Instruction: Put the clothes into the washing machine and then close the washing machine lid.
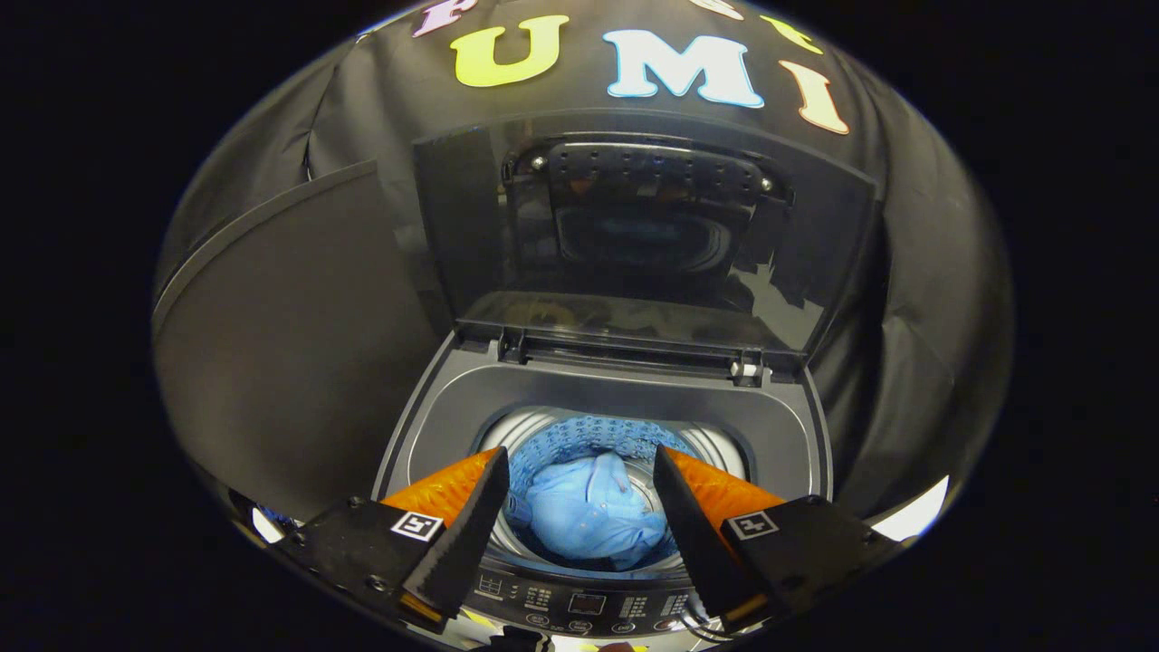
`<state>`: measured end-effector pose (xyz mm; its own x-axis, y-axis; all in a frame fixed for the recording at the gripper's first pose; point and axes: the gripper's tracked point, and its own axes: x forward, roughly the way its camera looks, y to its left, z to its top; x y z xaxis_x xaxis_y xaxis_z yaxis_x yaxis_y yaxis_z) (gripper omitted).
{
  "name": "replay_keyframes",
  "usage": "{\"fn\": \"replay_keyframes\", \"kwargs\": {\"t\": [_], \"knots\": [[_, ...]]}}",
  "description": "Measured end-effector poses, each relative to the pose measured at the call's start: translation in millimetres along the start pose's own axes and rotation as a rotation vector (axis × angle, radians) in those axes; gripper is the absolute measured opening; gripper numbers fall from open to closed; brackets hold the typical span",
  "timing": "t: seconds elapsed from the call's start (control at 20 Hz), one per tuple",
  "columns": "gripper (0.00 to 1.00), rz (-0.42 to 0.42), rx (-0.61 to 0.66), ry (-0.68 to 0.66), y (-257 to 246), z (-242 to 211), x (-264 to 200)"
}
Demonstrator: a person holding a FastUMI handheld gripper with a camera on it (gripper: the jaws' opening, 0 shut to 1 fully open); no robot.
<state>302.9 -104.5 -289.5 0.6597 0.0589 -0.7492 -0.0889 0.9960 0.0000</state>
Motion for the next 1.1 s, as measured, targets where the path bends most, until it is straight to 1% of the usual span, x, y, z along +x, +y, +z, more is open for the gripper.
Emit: {"fn": "replay_keyframes", "kwargs": {"t": [0.25,0.5,0.7,0.85,1.1], "knots": [[0.98,-0.013,0.030,-0.167,-4,41,-24],[0.98,-0.026,0.018,-0.354,-10,92,-51],[0.98,-0.041,0.015,-0.471,-15,132,-73],[0.97,-0.043,0.006,-0.533,-17,163,-81],[0.98,-0.051,0.001,-0.587,-24,206,-79]]}}
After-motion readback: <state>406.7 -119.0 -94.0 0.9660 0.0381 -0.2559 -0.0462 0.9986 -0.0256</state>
